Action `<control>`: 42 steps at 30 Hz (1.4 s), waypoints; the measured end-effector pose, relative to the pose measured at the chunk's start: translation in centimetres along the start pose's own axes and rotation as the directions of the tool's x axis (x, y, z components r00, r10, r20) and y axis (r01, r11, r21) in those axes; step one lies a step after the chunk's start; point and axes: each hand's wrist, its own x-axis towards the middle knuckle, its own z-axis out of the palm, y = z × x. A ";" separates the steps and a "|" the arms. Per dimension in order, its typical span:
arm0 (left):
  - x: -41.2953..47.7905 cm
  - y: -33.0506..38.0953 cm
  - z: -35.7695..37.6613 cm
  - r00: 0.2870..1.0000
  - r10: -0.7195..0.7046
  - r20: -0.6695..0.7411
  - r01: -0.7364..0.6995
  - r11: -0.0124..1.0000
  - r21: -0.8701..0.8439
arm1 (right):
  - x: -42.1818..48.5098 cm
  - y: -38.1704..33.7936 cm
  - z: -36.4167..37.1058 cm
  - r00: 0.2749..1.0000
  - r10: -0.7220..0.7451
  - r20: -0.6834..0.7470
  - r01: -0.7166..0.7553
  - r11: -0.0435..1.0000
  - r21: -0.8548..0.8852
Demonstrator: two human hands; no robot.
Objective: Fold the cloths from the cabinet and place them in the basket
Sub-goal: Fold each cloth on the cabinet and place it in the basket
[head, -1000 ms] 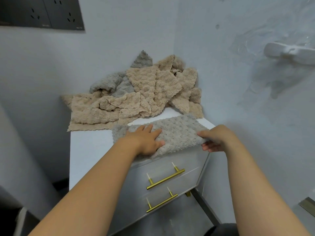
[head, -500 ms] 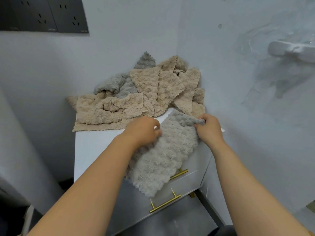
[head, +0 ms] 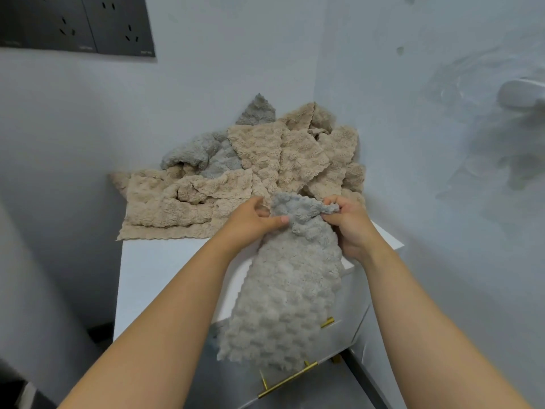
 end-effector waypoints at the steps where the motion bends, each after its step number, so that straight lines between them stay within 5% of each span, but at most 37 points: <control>1: 0.5 -0.2 0.0 1.000 -0.015 -0.005 0.014 0.999 -0.046 | 0.4 -0.1 0.2 1.000 0.004 0.012 -0.004 1.000 0.015; 5: 1.5 -0.7 -0.4 0.997 -0.075 0.026 0.078 0.984 -0.159 | 1.4 -0.5 0.3 0.998 -0.043 -0.045 0.041 0.999 -0.029; 10: 1.4 -1.1 -0.6 0.984 -0.142 -0.112 0.095 0.933 -0.348 | 2.4 0.3 -0.1 0.960 -0.110 -0.256 0.056 0.977 -0.207; 17: 2.0 -2.0 -0.2 0.968 -0.090 -0.236 0.010 0.948 -0.319 | 2.6 0.1 -0.8 0.990 0.124 -0.067 -0.140 0.920 -0.365; 22: 1.8 -1.9 -0.6 0.960 -0.032 -0.278 -0.043 0.965 -0.259 | 2.4 0.5 -0.4 0.994 0.063 -0.093 -0.091 0.936 -0.339; 29: 1.4 -1.7 -1.3 0.973 -0.039 -0.228 -0.057 0.915 -0.399 | 2.2 1.1 0.6 0.991 0.012 -0.132 -0.033 0.987 -0.156; 35: 1.3 -1.9 -1.7 0.986 -0.002 -0.169 -0.059 0.934 -0.353 | 2.2 0.9 0.1 0.999 0.012 -0.053 -0.017 0.996 -0.093; 42: 0.4 -1.1 -3.0 0.989 0.145 -0.041 -0.150 0.968 -0.202 | 1.2 -0.7 -0.9 0.989 -0.149 -0.003 0.140 0.935 -0.325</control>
